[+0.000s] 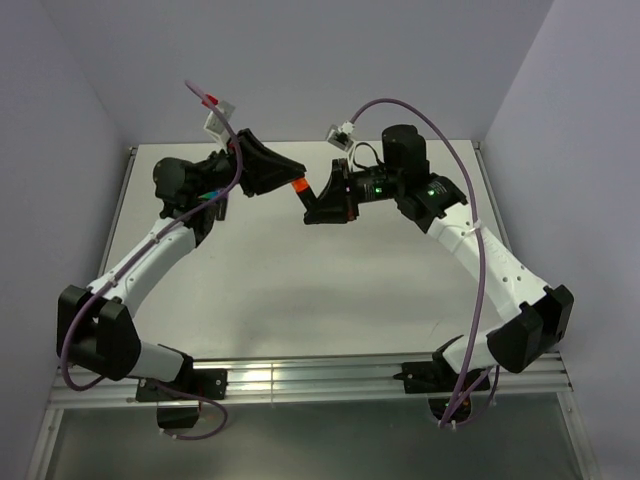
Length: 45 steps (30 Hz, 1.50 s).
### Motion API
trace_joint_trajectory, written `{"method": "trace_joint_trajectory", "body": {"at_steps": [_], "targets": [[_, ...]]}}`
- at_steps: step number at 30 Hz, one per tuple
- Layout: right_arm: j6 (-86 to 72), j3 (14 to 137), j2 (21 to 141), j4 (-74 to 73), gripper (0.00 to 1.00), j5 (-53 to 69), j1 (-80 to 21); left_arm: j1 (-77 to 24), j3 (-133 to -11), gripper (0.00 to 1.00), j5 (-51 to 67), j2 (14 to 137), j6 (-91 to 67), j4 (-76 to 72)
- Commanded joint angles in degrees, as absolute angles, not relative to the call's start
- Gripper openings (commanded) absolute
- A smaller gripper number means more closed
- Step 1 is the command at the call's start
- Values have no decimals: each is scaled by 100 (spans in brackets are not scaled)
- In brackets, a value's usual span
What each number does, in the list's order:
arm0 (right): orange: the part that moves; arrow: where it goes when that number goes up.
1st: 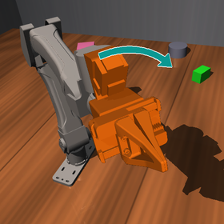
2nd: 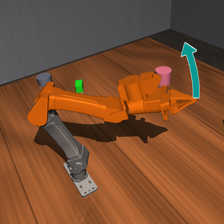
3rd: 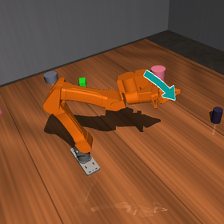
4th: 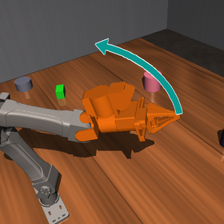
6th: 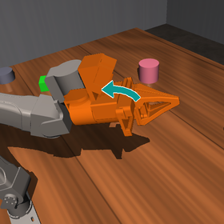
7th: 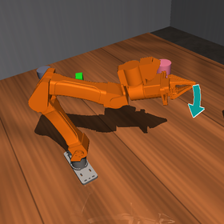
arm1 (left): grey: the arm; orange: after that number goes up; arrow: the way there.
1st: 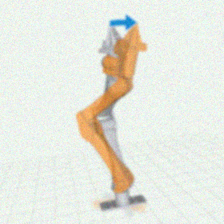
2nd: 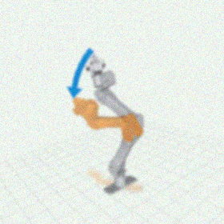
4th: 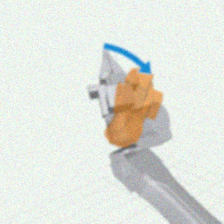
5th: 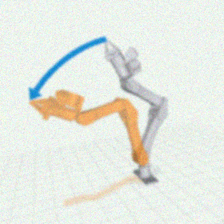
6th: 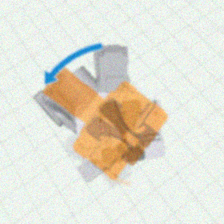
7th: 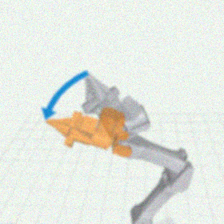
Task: Insert the pens into the pen caps
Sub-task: Press the pen cap onto the pen.
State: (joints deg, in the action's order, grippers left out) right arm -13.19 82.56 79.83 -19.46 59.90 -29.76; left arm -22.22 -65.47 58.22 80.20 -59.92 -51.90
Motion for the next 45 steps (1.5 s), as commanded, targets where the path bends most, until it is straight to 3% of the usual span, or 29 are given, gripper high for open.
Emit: {"method": "trace_joint_trajectory", "body": {"at_steps": [1,12,20,32,37,45], "targets": [[-1547,8815,8025,-650,0,5897,-2944,-2786,-6171,1,7462,8183,-7064,-6546],[-413,9184,8086,-1292,0,5468,-2874,-3199,-6329,0,7427,7840,-5344,-3833],[-62,9474,8156,-1468,0,4852,-2786,-3217,-5889,0,7374,7629,-5141,-3445],[-272,9843,8341,-1354,0,5379,-2742,-3498,-5037,0,7638,7506,-5924,-5105],[-352,10002,8367,-1354,0,5888,-2742,-3735,-5168,0,7901,7471,-4712,-3606],[289,9835,8332,-1590,0,5678,-2672,-3955,-5167,0,8226,7374,-4396,-3122]]}}
